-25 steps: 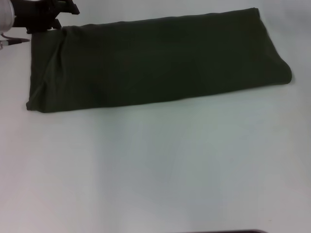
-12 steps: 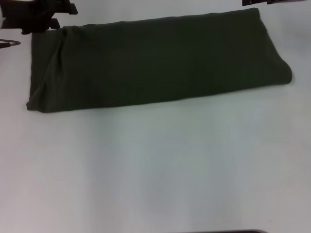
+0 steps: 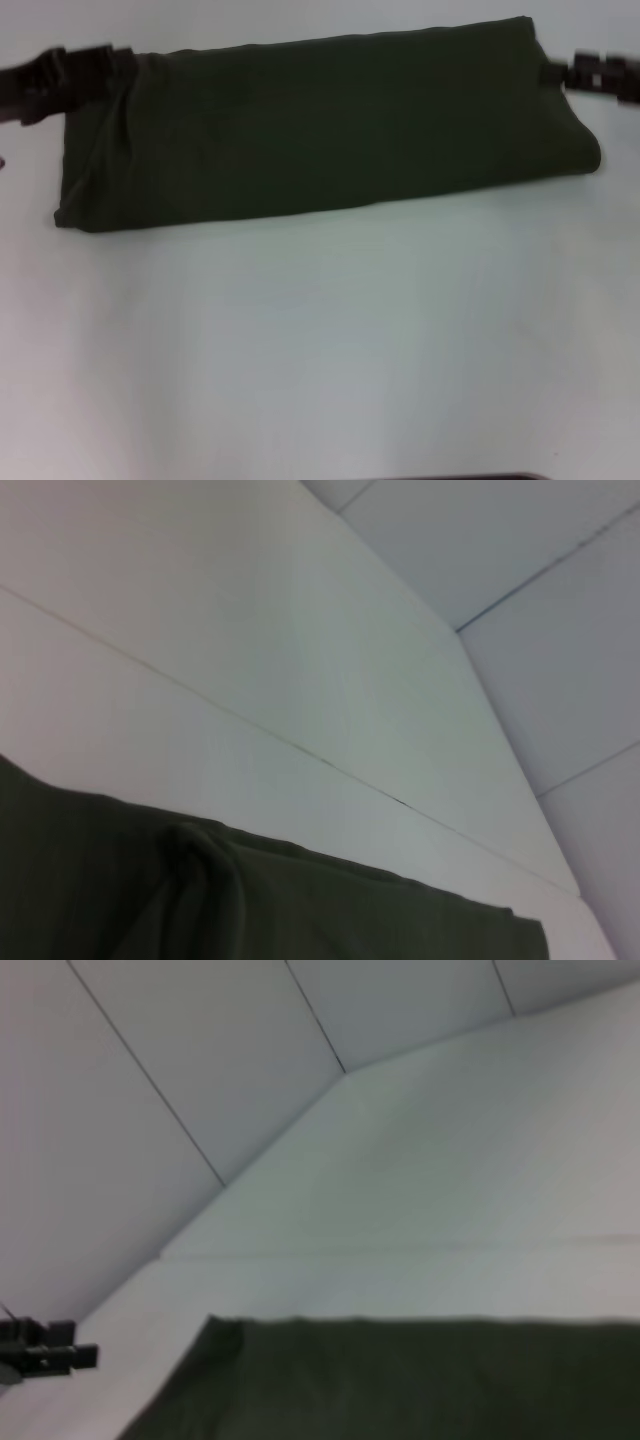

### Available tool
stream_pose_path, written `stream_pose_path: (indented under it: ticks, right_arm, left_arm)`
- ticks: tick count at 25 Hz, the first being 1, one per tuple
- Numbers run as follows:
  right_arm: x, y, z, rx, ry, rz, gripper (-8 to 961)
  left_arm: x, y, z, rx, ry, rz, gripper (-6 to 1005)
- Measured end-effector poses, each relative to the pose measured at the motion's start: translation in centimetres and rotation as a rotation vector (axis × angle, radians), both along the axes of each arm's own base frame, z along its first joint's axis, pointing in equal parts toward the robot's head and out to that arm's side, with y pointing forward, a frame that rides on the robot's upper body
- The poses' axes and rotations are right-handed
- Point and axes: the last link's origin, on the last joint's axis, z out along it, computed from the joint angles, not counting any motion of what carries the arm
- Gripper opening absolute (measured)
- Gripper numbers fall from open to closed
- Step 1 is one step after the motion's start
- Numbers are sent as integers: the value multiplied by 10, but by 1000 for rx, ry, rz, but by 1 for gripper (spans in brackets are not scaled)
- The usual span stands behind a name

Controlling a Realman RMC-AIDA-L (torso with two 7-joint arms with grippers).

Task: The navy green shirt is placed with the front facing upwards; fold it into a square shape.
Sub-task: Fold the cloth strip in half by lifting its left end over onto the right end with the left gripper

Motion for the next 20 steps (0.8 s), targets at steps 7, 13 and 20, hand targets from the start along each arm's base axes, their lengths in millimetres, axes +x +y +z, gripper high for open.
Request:
stream_pose_path:
  ticks: [7, 13, 20]
  right_arm:
    - [25, -31, -13, 38, 29, -27, 912]
    - [30, -32, -15, 23, 33, -31, 906]
    - [29, -29, -15, 28, 22, -17, 900]
  left_arm:
    - [-30, -30, -18, 26, 37, -22, 659]
    - [-48, -42, -23, 10, 28, 38, 658]
    - [-60, -41, -20, 50, 67, 80, 657]
